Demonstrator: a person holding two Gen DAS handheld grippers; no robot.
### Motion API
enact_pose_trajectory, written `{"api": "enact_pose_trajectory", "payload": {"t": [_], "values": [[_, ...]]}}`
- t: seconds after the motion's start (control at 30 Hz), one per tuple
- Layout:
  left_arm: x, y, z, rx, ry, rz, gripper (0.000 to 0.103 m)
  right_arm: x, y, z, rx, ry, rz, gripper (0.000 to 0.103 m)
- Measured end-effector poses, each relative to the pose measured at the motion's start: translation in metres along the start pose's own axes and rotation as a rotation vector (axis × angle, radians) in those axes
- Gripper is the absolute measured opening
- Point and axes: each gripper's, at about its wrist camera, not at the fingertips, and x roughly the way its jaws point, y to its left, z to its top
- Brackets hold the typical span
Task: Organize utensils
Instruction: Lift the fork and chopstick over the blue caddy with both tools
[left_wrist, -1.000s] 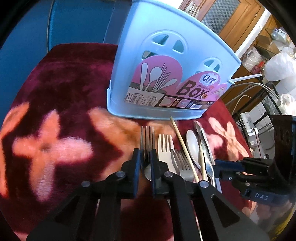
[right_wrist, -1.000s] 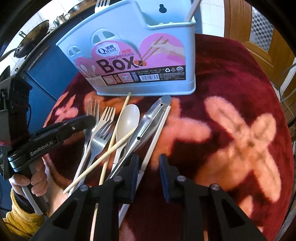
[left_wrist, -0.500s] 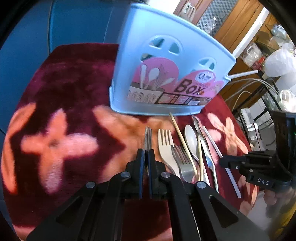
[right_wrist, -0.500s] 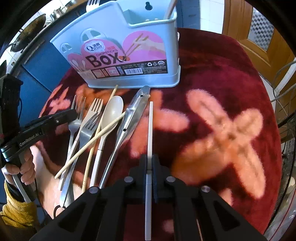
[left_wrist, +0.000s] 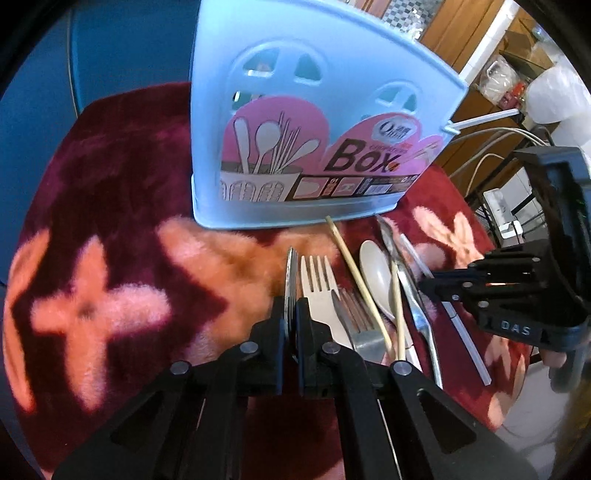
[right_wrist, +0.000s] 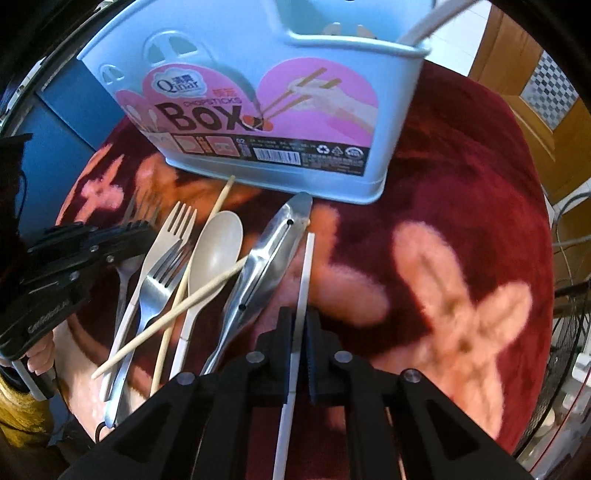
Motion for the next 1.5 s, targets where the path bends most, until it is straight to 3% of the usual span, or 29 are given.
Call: {"api": "enact_pose_trajectory", "payload": {"t": [0.27, 0.8, 1.33, 1.5], "values": [[-0.042, -0.005, -0.004, 0.019, -0.121, 0.012, 0.002, -0.021, 0.001, -0.023, 0.022, -0.137, 0.045, 0.006], [-0.133, -0.025, -0.005, 0.060, -0.403, 0.087, 0.000, -0.115, 0.009, -0.065, 0.084, -0.577, 0.098, 0.006], [-0.201, -0.025, 0.059, 0.023, -0.591, 0.126, 0.000, -0.179, -0.001, -0.032, 0.154, -0.846, 0.102, 0.006], [-0.226, -0.031, 0.086, 0.044, -0.666, 0.168, 0.000, -0.194, 0.000, -0.013, 0.148, -0.919, 0.057, 0.006]]}}
